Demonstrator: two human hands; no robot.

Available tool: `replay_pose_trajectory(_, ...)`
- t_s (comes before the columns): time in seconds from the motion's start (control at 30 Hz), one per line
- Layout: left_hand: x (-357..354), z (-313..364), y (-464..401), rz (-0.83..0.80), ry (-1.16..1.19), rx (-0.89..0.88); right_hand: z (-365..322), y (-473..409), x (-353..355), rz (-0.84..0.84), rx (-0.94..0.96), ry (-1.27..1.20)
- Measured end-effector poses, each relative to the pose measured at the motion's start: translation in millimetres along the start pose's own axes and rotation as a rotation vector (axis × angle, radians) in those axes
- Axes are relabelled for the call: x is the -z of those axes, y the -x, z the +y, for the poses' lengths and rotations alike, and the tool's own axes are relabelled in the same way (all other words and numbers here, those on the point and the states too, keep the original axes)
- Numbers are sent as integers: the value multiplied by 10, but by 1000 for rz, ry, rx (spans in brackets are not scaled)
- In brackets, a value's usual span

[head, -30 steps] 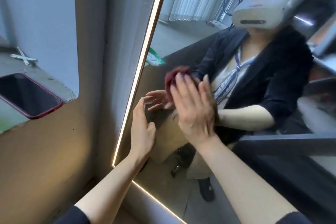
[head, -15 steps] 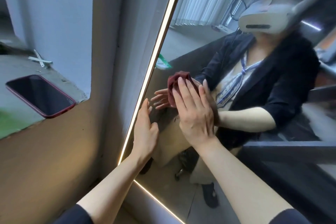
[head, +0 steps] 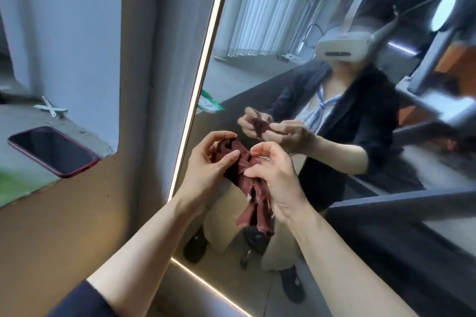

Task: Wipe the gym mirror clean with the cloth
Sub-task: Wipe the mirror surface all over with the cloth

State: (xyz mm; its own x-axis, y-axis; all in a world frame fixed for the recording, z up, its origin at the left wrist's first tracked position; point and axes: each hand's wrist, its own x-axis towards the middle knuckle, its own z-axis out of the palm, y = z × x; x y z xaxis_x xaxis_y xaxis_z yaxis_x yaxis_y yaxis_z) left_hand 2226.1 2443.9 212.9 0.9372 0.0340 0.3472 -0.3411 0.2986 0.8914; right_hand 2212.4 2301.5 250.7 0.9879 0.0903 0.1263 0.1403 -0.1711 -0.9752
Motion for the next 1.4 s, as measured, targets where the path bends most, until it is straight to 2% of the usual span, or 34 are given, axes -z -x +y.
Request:
replay_pose_trajectory(0.07,-125,88,2,28,27,1,24,152,125,72,-37,97)
replay_pose_trajectory(0.13,-304,132,31,-28,56,-1,72,325,295,93,-106,114)
replay_pose_trajectory(0.27,-760,81,103,-172,125,21,103,743,699,124,-207,-96)
replay_pose_trajectory(0.4,-1280,68,248,-377,111,2,59,1151,1067,375,-132,-443)
replay_pose_trajectory(0.5,-1671,100,402,-506,-91,-180,-55,1392,1169,494,-9,-765)
replay_pose_trajectory(0.57,-1867,83,494,-555,-268,-347,-95,1484,1206,623,37,-836)
replay_pose_trajectory(0.63,-1990,82,555,-508,-357,-423,-126,1531,1272,812,50,-802)
replay_pose_trajectory(0.73,-1993,111,590,-376,-412,-434,-161,1535,1425,1281,87,-648)
replay_pose_trajectory(0.8,-1929,74,575,-330,-441,-440,-269,1531,1481,1491,264,-478)
replay_pose_trajectory(0.9,-1821,11,535,-287,-481,-432,-294,1338,1602,1468,442,-146)
replay_pose_trajectory(1.03,-1626,-75,442,-244,-582,-488,87,758,1755,1243,398,663)
replay_pose_trajectory(1.13,-1389,-144,304,-231,-689,-543,369,535,2018,1315,428,1079)
replay_pose_trajectory(1.2,-1218,-170,187,-189,-748,-546,382,500,2172,1454,455,1143)
replay_pose_trajectory(1.3,-1043,-239,-4,-123,-813,-530,188,284,2070,1625,497,944)
replay_pose_trajectory(1.33,-1013,-272,-55,-120,-829,-526,97,158,1926,1632,514,920)
replay_pose_trajectory(1.4,-975,-331,-129,-132,-852,-534,-43,-113,1562,1507,603,1041)
